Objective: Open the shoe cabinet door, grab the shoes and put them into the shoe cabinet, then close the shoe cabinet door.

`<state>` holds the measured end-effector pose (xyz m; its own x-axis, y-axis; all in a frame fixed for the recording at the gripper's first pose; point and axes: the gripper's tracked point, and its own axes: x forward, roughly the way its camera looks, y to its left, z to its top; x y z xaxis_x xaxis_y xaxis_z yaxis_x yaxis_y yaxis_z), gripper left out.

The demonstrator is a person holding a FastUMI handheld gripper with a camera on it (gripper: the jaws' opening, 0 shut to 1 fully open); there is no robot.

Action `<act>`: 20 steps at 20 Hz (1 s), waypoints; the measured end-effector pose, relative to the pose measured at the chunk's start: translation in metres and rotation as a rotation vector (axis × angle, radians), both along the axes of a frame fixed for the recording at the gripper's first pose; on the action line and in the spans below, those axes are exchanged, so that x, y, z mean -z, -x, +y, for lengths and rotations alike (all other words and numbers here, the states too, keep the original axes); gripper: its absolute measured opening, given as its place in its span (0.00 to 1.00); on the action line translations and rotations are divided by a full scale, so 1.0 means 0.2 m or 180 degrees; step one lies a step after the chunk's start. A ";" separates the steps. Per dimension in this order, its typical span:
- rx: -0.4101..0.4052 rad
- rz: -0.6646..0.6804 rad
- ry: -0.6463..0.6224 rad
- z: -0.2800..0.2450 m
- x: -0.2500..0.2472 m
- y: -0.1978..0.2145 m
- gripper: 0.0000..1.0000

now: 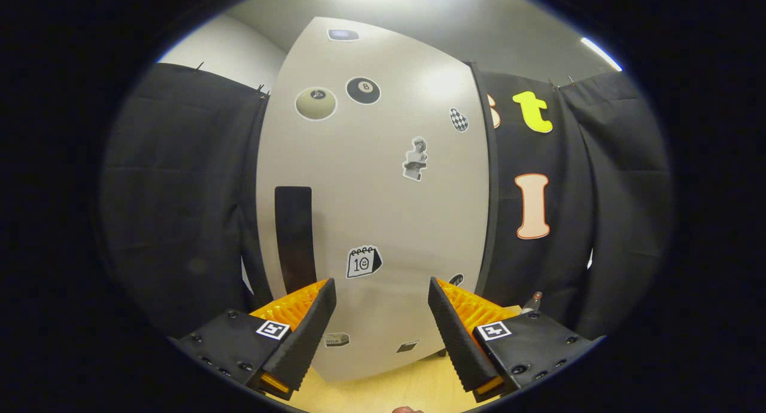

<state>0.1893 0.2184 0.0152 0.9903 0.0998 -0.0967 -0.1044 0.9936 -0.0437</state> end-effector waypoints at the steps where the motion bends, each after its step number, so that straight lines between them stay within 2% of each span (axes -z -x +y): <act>1: 0.0014 -0.0026 0.0010 -0.02 -0.01 0.01 0.98; 5: 0.0220 -0.0011 0.0072 -0.14 -0.03 0.11 0.97; 10: 0.0594 0.0125 0.0002 -0.46 0.00 0.23 0.97; 13: 0.0732 0.0106 -0.0040 -0.65 -0.03 0.24 0.97; 16: 0.0784 0.0017 -0.0067 -0.80 -0.05 0.21 0.97; 20: 0.0630 0.0044 0.0018 -0.87 -0.01 0.12 0.97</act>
